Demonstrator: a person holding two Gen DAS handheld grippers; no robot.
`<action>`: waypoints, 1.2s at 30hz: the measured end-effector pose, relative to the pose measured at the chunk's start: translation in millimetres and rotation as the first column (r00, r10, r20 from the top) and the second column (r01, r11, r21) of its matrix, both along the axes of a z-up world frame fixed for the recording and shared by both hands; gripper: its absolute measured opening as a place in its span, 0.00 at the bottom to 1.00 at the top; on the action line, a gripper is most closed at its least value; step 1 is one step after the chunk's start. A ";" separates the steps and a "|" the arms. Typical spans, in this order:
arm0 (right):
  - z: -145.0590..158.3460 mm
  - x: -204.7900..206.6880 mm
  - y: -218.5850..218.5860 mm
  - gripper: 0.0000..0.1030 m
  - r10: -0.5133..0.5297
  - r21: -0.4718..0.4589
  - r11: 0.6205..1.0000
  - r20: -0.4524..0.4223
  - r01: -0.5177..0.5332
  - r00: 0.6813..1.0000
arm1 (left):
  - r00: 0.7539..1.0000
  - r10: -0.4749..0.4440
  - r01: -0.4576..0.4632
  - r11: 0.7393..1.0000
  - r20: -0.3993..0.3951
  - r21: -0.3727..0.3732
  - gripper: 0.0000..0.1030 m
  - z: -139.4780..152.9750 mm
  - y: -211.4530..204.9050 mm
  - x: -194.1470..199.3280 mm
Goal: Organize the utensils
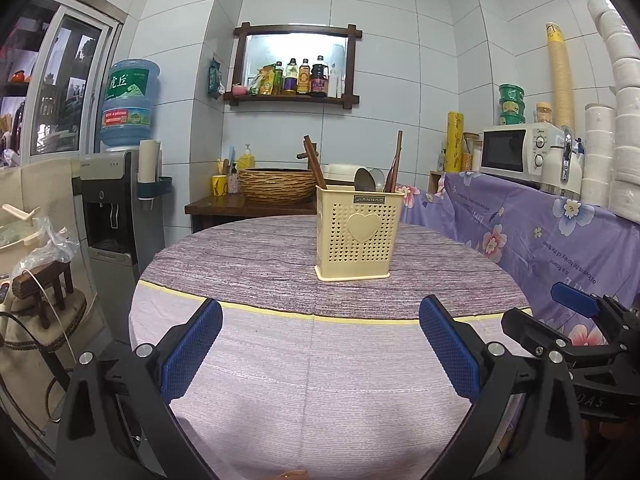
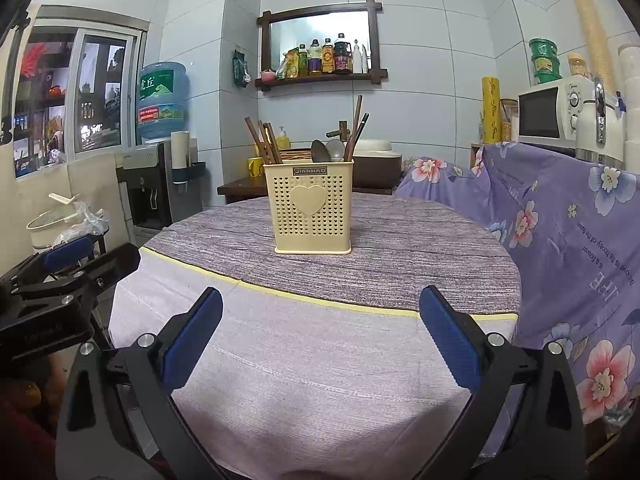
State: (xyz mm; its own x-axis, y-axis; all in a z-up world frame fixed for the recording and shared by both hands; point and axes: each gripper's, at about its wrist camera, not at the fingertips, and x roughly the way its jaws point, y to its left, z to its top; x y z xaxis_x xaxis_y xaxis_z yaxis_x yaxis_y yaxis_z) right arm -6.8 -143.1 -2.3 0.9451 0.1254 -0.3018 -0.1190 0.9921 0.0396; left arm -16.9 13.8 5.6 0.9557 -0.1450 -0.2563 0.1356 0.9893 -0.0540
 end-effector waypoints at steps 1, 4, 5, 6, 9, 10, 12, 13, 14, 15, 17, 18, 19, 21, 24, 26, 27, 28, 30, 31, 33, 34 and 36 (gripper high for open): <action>-0.2 -0.3 -0.3 0.94 0.000 0.000 1.000 -0.001 0.000 1.000 | 1.000 0.000 0.000 1.000 -0.001 0.001 0.95 -0.3 0.1 -0.1; -0.4 -0.3 0.0 0.94 0.000 -0.001 1.000 -0.002 0.000 1.000 | 1.000 0.001 -0.001 1.000 -0.001 0.002 0.95 0.0 0.0 0.3; -0.7 -0.2 -0.1 0.94 0.000 -0.002 1.000 -0.003 0.000 1.000 | 1.000 0.001 -0.001 1.000 -0.002 0.003 0.95 -0.4 -0.1 0.1; -0.7 -0.2 0.1 0.94 -0.001 -0.002 1.000 -0.004 0.001 1.000 | 1.000 0.000 0.000 1.000 -0.003 0.003 0.95 -0.4 0.2 0.1; -1.2 0.2 0.9 0.94 -0.002 -0.003 1.000 -0.007 0.002 1.000 | 1.000 -0.002 0.002 1.000 -0.006 0.000 0.95 -0.5 0.8 1.1; -1.4 0.1 1.1 0.94 -0.002 -0.003 1.000 -0.007 0.002 1.000 | 1.000 -0.004 0.004 1.000 -0.006 -0.003 0.95 -0.8 1.1 1.3; -1.5 0.4 1.0 0.94 -0.003 -0.003 1.000 -0.009 0.003 1.000 | 1.000 -0.006 0.006 1.000 -0.005 -0.008 0.95 -1.7 1.7 0.8; -1.8 0.8 1.3 0.94 -0.004 -0.004 1.000 -0.011 0.004 1.000 | 1.000 -0.006 0.006 1.000 -0.003 -0.007 0.95 -2.3 1.7 0.5; -2.3 1.0 1.2 0.94 -0.005 -0.004 1.000 -0.014 0.005 1.000 | 1.000 -0.004 0.004 1.000 -0.004 -0.005 0.95 -2.7 1.5 0.6; -2.6 1.3 1.0 0.94 -0.006 -0.004 1.000 -0.015 0.006 1.000 | 1.000 -0.004 0.004 1.000 -0.004 -0.004 0.95 -2.9 1.4 0.7; -3.0 1.8 1.0 0.94 -0.006 -0.002 1.000 -0.016 0.006 1.000 | 1.000 0.003 -0.003 1.000 -0.004 0.001 0.95 -3.3 1.5 0.7; -3.5 2.4 0.6 0.94 -0.006 -0.003 1.000 -0.017 0.006 1.000 | 1.000 0.008 -0.008 1.000 -0.005 0.004 0.95 -3.2 1.3 0.9; -3.6 2.8 0.8 0.94 -0.005 -0.003 1.000 -0.018 0.005 1.000 | 1.000 0.011 -0.011 1.000 -0.009 0.005 0.95 -2.8 1.3 1.7; -4.0 3.3 0.5 0.94 -0.005 -0.004 1.000 -0.020 0.005 1.000 | 1.000 0.014 -0.014 1.000 -0.017 -0.001 0.95 -3.2 2.3 2.8; -4.6 3.4 0.5 0.94 -0.006 -0.005 1.000 -0.020 0.006 1.000 | 0.999 0.021 -0.021 1.000 -0.027 -0.003 0.95 -4.1 3.2 4.0; -4.9 3.6 0.3 0.94 -0.006 -0.005 1.000 -0.021 0.006 1.000 | 0.999 0.022 -0.022 1.000 -0.030 -0.004 0.95 -4.8 4.1 4.3; -5.2 3.5 0.2 0.94 -0.006 -0.005 1.000 -0.021 0.006 1.000 | 0.999 0.023 -0.023 1.000 -0.031 -0.004 0.95 -5.0 4.6 4.5; -5.9 3.6 -0.1 0.94 -0.007 -0.004 1.000 -0.022 0.007 1.000 | 0.999 0.024 -0.024 1.000 -0.031 -0.003 0.95 -5.1 4.7 4.4; -7.1 3.9 0.1 0.94 -0.009 -0.005 1.000 -0.025 0.009 1.000 | 0.999 0.028 -0.028 1.000 -0.033 -0.002 0.95 -5.1 4.6 4.4; -7.6 3.9 0.2 0.94 -0.009 -0.005 1.000 -0.026 0.009 1.000 | 0.999 0.029 -0.029 1.000 -0.035 -0.002 0.95 -5.2 5.2 4.9; -8.3 3.7 0.7 0.94 -0.010 -0.006 1.000 -0.027 0.010 1.000 | 0.999 0.032 -0.032 0.999 -0.036 -0.002 0.95 -5.4 5.5 4.9; -8.5 3.6 0.7 0.94 -0.009 -0.006 1.000 -0.027 0.009 1.000 | 0.999 0.034 -0.034 0.999 -0.036 -0.001 0.95 -5.5 5.5 4.7; -8.7 3.9 0.8 0.94 -0.009 -0.006 1.000 -0.029 0.009 1.000 | 0.999 0.039 -0.039 0.999 -0.032 0.002 0.95 -5.1 5.5 4.0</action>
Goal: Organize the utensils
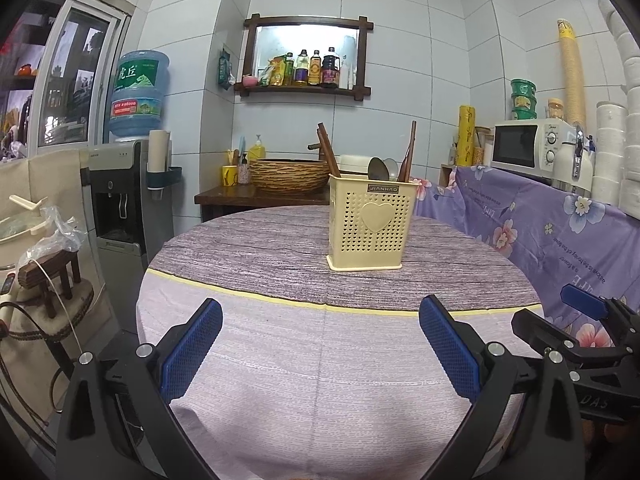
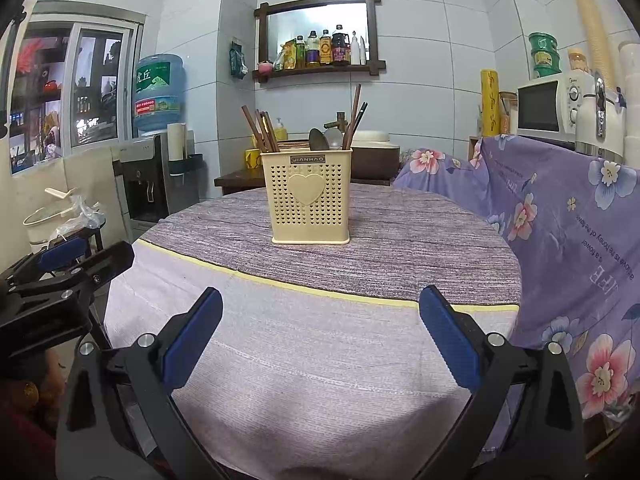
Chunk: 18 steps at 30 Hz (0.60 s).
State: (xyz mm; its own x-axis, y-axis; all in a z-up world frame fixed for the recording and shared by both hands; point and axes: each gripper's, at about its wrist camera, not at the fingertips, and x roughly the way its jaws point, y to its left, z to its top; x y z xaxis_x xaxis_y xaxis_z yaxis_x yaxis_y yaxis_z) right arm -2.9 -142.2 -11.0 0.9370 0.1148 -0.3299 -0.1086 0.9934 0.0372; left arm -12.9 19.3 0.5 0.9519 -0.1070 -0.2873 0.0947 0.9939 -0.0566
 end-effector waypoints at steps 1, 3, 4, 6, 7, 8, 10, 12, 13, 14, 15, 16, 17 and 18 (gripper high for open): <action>-0.6 0.0 0.0 0.94 0.000 0.000 1.000 -0.002 0.000 1.000 | 1.000 0.001 -0.001 1.000 0.002 0.001 0.95 0.1 -0.1 -0.5; -1.6 0.0 0.4 0.94 0.000 -0.001 1.000 -0.004 0.000 1.000 | 1.000 0.002 -0.002 1.000 -0.001 -0.001 0.95 -0.2 0.4 -0.1; -1.9 0.0 0.7 0.94 -0.001 -0.002 1.000 -0.006 0.001 1.000 | 1.000 0.004 -0.004 1.000 -0.004 -0.002 0.95 -0.4 0.4 0.5; -1.8 0.3 1.4 0.94 -0.002 -0.002 1.000 -0.007 0.002 1.000 | 1.000 0.007 -0.007 1.000 -0.011 -0.006 0.95 -1.1 1.3 1.5; -1.6 0.6 1.8 0.94 -0.002 -0.002 1.000 -0.008 0.002 1.000 | 1.000 0.008 -0.009 1.000 -0.014 -0.008 0.95 -1.4 1.8 1.9; -1.9 0.5 1.7 0.94 -0.002 -0.002 1.000 -0.008 0.002 1.000 | 1.000 0.010 -0.011 1.000 -0.016 -0.010 0.95 -1.7 2.4 2.0; -2.3 0.7 2.0 0.94 -0.003 0.000 1.000 -0.011 0.003 1.000 | 1.000 0.016 -0.016 1.000 -0.018 -0.009 0.95 -1.5 3.4 2.2; -2.9 0.7 1.6 0.94 -0.006 -0.001 1.000 -0.015 0.006 1.000 | 0.999 0.018 -0.019 1.000 -0.026 -0.011 0.95 -2.4 3.8 3.0; -2.8 0.6 1.4 0.94 -0.008 -0.001 1.000 -0.015 0.008 1.000 | 0.999 0.017 -0.018 1.000 -0.031 -0.014 0.95 -2.8 4.0 3.5; -2.5 0.6 1.3 0.94 -0.010 0.000 1.000 -0.014 0.010 1.000 | 0.999 0.017 -0.018 1.000 -0.033 -0.016 0.95 -3.2 4.1 3.7; -2.1 1.0 0.7 0.94 -0.010 0.001 1.000 -0.014 0.010 1.000 | 0.999 0.019 -0.019 1.000 -0.034 -0.016 0.95 -3.8 4.1 3.8; -2.4 1.1 0.8 0.94 -0.010 0.002 1.000 -0.014 0.010 1.000 | 0.999 0.020 -0.020 1.000 -0.036 -0.015 0.95 -4.2 4.1 4.2; -2.9 1.5 1.3 0.94 -0.010 0.001 1.000 -0.017 0.010 1.000 | 0.999 0.020 -0.020 1.000 -0.037 -0.014 0.95 -4.5 4.0 4.6; -3.2 2.1 1.8 0.94 -0.009 0.000 1.000 -0.019 0.009 1.000 | 0.999 0.021 -0.021 1.000 -0.039 -0.014 0.95 -4.9 4.0 5.1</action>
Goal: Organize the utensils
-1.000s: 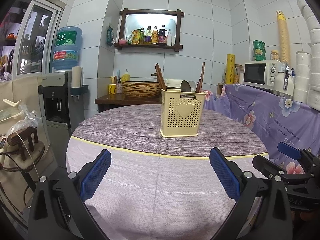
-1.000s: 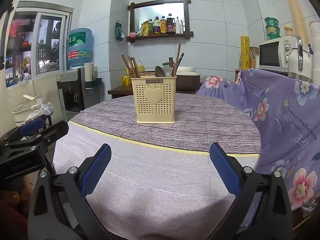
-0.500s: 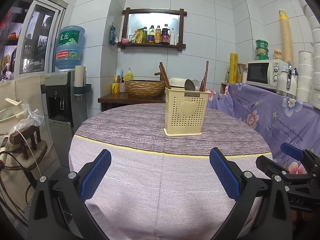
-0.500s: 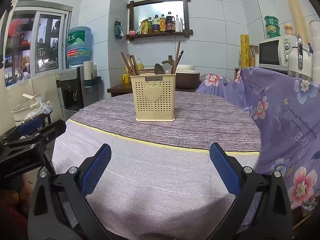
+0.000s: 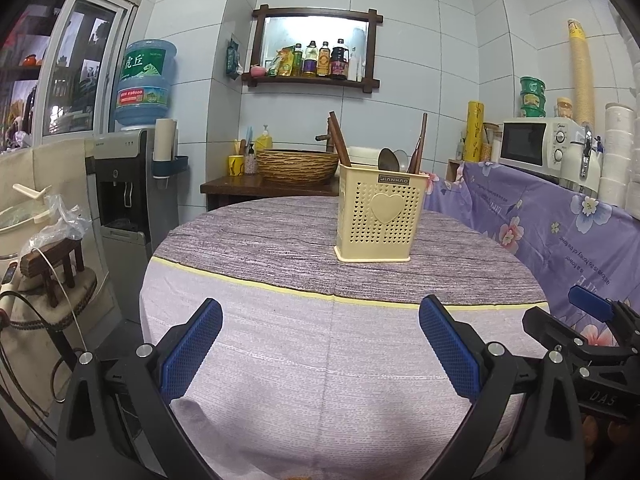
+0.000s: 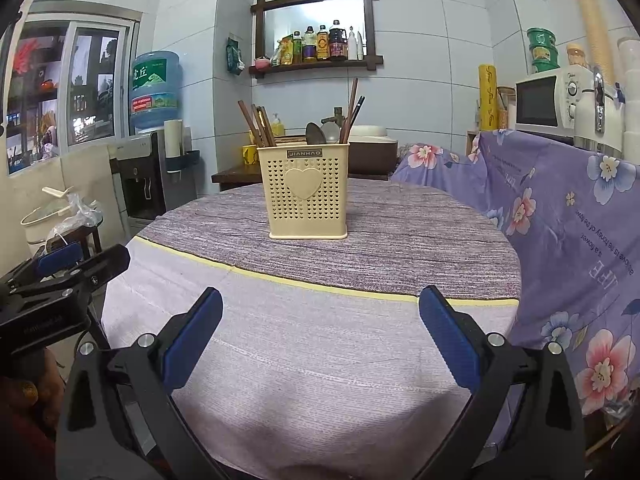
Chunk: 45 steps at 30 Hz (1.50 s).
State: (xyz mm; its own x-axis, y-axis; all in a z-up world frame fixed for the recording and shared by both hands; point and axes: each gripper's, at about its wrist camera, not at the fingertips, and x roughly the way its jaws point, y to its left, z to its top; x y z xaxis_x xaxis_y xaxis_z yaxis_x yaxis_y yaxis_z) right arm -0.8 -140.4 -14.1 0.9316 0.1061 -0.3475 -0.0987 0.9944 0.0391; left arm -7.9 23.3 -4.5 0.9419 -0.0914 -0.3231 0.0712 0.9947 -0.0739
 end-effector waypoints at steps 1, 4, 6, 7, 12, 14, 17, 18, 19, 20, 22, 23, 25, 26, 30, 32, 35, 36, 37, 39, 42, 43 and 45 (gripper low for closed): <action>-0.1 0.6 0.3 0.94 0.000 -0.001 1.000 -0.002 0.000 1.000 | 1.000 0.001 -0.001 1.000 -0.002 0.000 0.95 -0.3 0.1 0.5; -0.6 1.4 -0.1 0.94 -0.002 -0.001 1.000 -0.004 0.002 1.000 | 1.000 0.001 -0.001 1.000 -0.007 0.000 0.95 -1.4 0.1 1.7; -1.1 1.4 -0.6 0.94 -0.004 0.000 1.000 -0.004 0.004 1.000 | 1.000 0.001 -0.001 1.000 -0.008 -0.001 0.95 -1.8 0.2 2.1; -1.4 1.4 -0.7 0.94 -0.005 0.000 1.000 -0.005 0.005 1.000 | 1.000 0.001 -0.001 1.000 -0.009 -0.001 0.95 -1.4 0.2 2.7; -1.8 2.4 -0.5 0.94 -0.005 0.000 1.000 -0.009 0.005 1.000 | 1.000 0.001 -0.001 1.000 -0.011 0.001 0.95 -1.5 0.4 2.6; -2.0 2.7 -0.3 0.94 -0.005 0.000 1.000 -0.010 0.005 1.000 | 1.000 0.001 -0.001 1.000 -0.011 0.002 0.95 -1.8 0.0 3.0; -2.2 2.7 -0.1 0.94 -0.006 0.000 1.000 -0.010 0.006 1.000 | 1.000 0.001 -0.001 1.000 -0.009 0.004 0.95 -1.8 0.1 2.9; -2.1 2.9 -0.2 0.94 -0.005 0.000 1.000 -0.011 0.005 1.000 | 1.000 0.001 -0.001 1.000 -0.009 0.004 0.95 -2.0 -0.2 3.1; -2.0 2.8 -0.3 0.94 -0.005 0.000 1.000 -0.011 0.005 1.000 | 1.000 0.000 0.000 1.000 -0.009 0.005 0.95 -2.3 -0.3 3.3; -2.1 2.7 -0.1 0.94 -0.005 0.000 1.000 -0.011 0.005 1.000 | 1.000 0.000 0.000 1.000 -0.009 0.005 0.95 -2.7 -0.5 3.5; -2.4 2.5 0.1 0.94 -0.005 0.000 1.000 -0.010 0.005 1.000 | 1.000 0.001 -0.001 1.000 -0.010 0.005 0.95 -2.4 -1.2 3.3; -2.8 2.5 0.6 0.94 -0.004 -0.001 1.000 -0.010 0.004 1.000 | 1.000 0.001 -0.001 1.000 -0.011 0.006 0.95 -2.6 -1.0 3.5; -3.2 3.1 1.1 0.94 -0.004 -0.002 1.000 -0.013 0.004 1.000 | 1.000 0.001 -0.001 1.000 -0.011 0.006 0.95 -2.8 -0.4 3.9; -3.3 3.1 1.3 0.94 -0.003 -0.002 1.000 -0.013 0.003 1.000 | 1.000 0.000 0.000 1.000 -0.011 0.006 0.95 -2.7 -0.3 3.8; -3.6 3.5 1.6 0.94 -0.004 -0.001 1.000 -0.015 0.004 1.000 | 1.000 0.001 -0.001 1.000 -0.011 0.006 0.95 -3.6 -1.1 3.9; -4.0 3.9 2.3 0.94 -0.004 0.000 1.000 -0.020 0.004 1.000 | 1.000 0.001 -0.001 1.000 -0.010 0.007 0.95 -3.9 -1.3 3.4; -4.1 3.9 2.4 0.94 -0.003 -0.001 1.000 -0.019 0.003 1.000 | 1.000 0.001 -0.001 1.000 -0.011 0.007 0.95 -3.6 -1.4 4.0; -4.1 3.7 2.7 0.94 -0.003 -0.003 1.000 -0.018 0.003 1.000 | 1.000 0.000 0.000 1.000 -0.010 0.007 0.95 -3.6 -1.3 3.7; -4.2 3.5 2.9 0.94 -0.003 -0.004 1.000 -0.017 0.003 1.000 | 1.000 -0.002 0.002 1.000 -0.008 0.008 0.95 -4.0 -1.5 3.2; -4.2 3.4 3.0 0.94 -0.003 -0.004 1.000 -0.018 0.003 1.000 | 1.000 -0.003 0.003 1.000 -0.005 0.010 0.95 -4.3 -2.2 2.2; -4.1 3.3 2.9 0.94 -0.004 -0.003 1.000 -0.017 0.004 1.000 | 1.000 -0.007 0.007 1.000 -0.003 0.003 0.95 -4.1 -1.7 1.4; -4.1 3.1 3.1 0.94 -0.004 -0.003 1.000 -0.017 0.004 1.000 | 1.000 -0.009 0.009 1.000 -0.003 -0.001 0.95 -3.6 -1.5 1.5; -4.0 3.3 3.0 0.94 -0.005 -0.003 1.000 -0.016 0.005 1.000 | 1.000 -0.015 0.015 1.000 -0.003 -0.004 0.95 -3.3 -1.3 1.6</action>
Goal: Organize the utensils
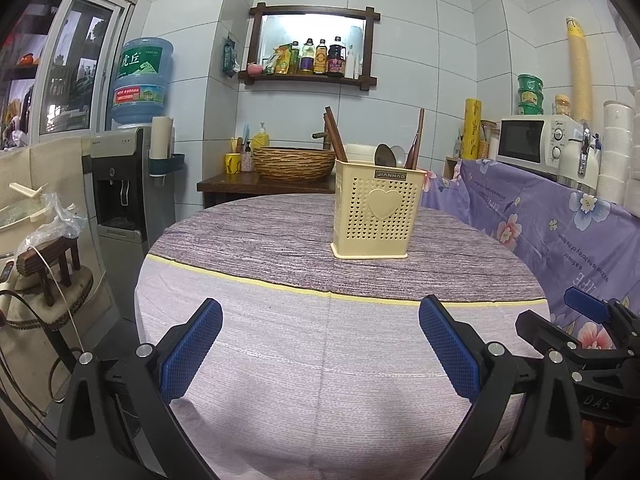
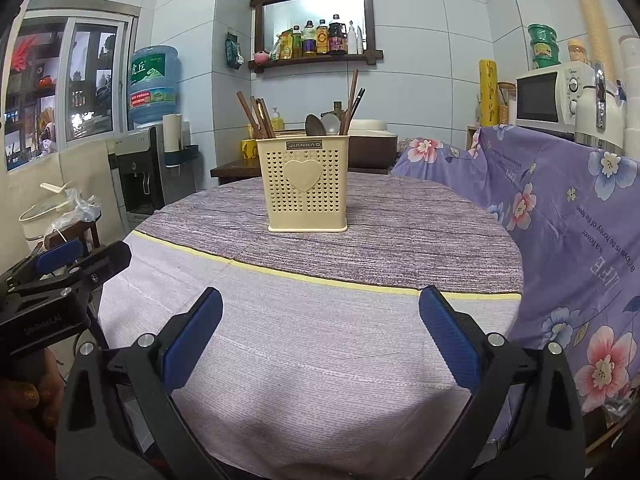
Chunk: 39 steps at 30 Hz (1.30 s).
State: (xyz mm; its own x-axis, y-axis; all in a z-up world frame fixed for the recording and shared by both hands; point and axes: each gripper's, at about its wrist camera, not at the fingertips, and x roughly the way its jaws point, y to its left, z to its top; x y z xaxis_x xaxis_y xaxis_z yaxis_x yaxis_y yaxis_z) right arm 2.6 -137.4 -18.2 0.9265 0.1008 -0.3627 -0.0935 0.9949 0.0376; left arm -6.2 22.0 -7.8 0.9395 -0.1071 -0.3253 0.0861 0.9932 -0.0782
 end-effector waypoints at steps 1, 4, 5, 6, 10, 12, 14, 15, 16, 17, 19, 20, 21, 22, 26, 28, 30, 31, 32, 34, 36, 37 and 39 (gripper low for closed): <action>-0.1 0.1 0.3 0.94 0.000 0.000 1.000 0.000 0.000 1.000 | 1.000 -0.001 0.001 1.000 0.003 -0.001 0.95 0.1 0.0 -0.5; 0.1 0.2 0.0 0.94 -0.001 0.000 1.000 0.000 0.001 1.000 | 1.000 0.004 -0.004 1.000 0.018 0.003 0.95 0.8 -1.1 -2.6; 0.1 0.1 0.1 0.94 -0.001 0.001 1.000 0.001 0.001 1.000 | 1.000 0.004 -0.004 1.000 0.019 0.007 0.95 0.7 -0.1 -3.3; -0.1 0.1 0.0 0.94 -0.002 0.001 1.000 0.001 0.002 1.000 | 1.000 0.004 -0.004 1.000 0.018 0.008 0.95 1.3 -0.7 -2.8; 0.1 -0.9 -0.1 0.94 -0.005 0.001 1.000 0.003 0.005 1.000 | 1.000 0.007 -0.007 1.000 0.006 0.014 0.95 1.9 -1.5 0.0; 0.3 -1.0 0.2 0.94 -0.005 0.001 1.000 0.002 0.005 1.000 | 1.000 0.005 -0.005 1.000 0.004 0.016 0.95 2.2 -2.2 0.6; 0.3 -1.0 0.0 0.94 -0.004 0.001 1.000 0.002 0.004 1.000 | 1.000 0.007 -0.007 1.000 0.004 0.019 0.95 2.8 -3.0 1.0; 0.4 -0.9 0.0 0.94 -0.005 0.001 1.000 0.002 0.005 1.000 | 1.000 0.008 -0.008 1.000 0.005 0.020 0.95 2.5 -3.3 0.9; 0.4 -1.0 0.0 0.94 -0.005 0.001 1.000 0.002 0.005 1.000 | 1.000 0.008 -0.008 1.000 0.003 0.020 0.95 2.6 -3.1 1.3; 0.5 -1.2 -0.1 0.94 -0.005 0.001 1.000 0.002 0.005 1.000 | 1.000 0.008 -0.008 1.000 0.003 0.020 0.95 2.6 -3.8 1.3; 0.4 -0.8 0.0 0.94 -0.005 0.001 1.000 0.002 0.005 1.000 | 1.000 0.011 -0.011 1.000 -0.001 0.019 0.95 2.2 -3.1 1.8; 0.4 -0.9 -0.2 0.94 -0.005 0.001 1.000 0.002 0.005 1.000 | 1.000 0.010 -0.010 1.000 -0.001 0.017 0.95 2.4 -2.8 1.8; 0.4 -0.9 -0.2 0.94 -0.005 0.001 1.000 0.003 0.005 1.000 | 1.000 0.011 -0.011 1.000 -0.001 0.017 0.95 2.3 -2.8 2.0; 0.4 -0.9 -0.2 0.94 -0.005 0.001 1.000 0.003 0.005 1.000 | 1.000 0.012 -0.012 1.000 -0.002 0.018 0.95 2.3 -2.8 2.2; 0.3 -0.9 -0.1 0.94 -0.004 0.000 1.000 0.001 0.004 1.000 | 1.000 0.013 -0.013 1.000 -0.005 0.021 0.95 2.2 -2.4 2.9; 0.3 -0.7 0.0 0.94 -0.005 0.000 1.000 0.001 0.005 1.000 | 1.000 0.015 -0.015 1.000 -0.008 0.021 0.95 1.8 -2.3 3.3; 0.3 -0.8 0.0 0.94 -0.005 0.001 1.000 0.001 0.005 1.000 | 1.000 0.018 -0.018 1.000 -0.012 0.020 0.95 1.5 -2.1 4.1; 0.3 -0.6 -0.1 0.94 -0.005 0.001 1.000 0.001 0.005 1.000 | 1.000 0.018 -0.018 1.000 -0.012 0.019 0.95 1.3 -1.6 4.1; 0.1 -0.6 0.1 0.94 -0.005 0.001 1.000 0.000 0.005 1.000 | 1.000 0.019 -0.018 1.000 -0.012 0.018 0.95 1.4 -1.3 4.0; 0.3 -0.8 0.1 0.94 -0.004 0.000 1.000 0.001 0.004 1.000 | 1.000 0.019 -0.019 1.000 -0.011 0.020 0.95 1.4 -1.5 3.8; 0.3 -0.7 0.2 0.94 -0.004 0.000 1.000 0.001 0.004 1.000 | 1.000 0.019 -0.019 1.000 -0.012 0.021 0.95 1.2 -1.4 3.7; 0.3 -0.8 0.2 0.94 -0.005 0.000 1.000 0.001 0.005 1.000 | 1.000 0.019 -0.018 1.000 -0.013 0.021 0.95 1.2 -1.1 3.5; 0.3 -0.7 0.3 0.94 -0.005 0.000 1.000 0.001 0.005 1.000 | 1.000 0.019 -0.019 1.000 -0.013 0.022 0.95 1.2 -1.2 3.5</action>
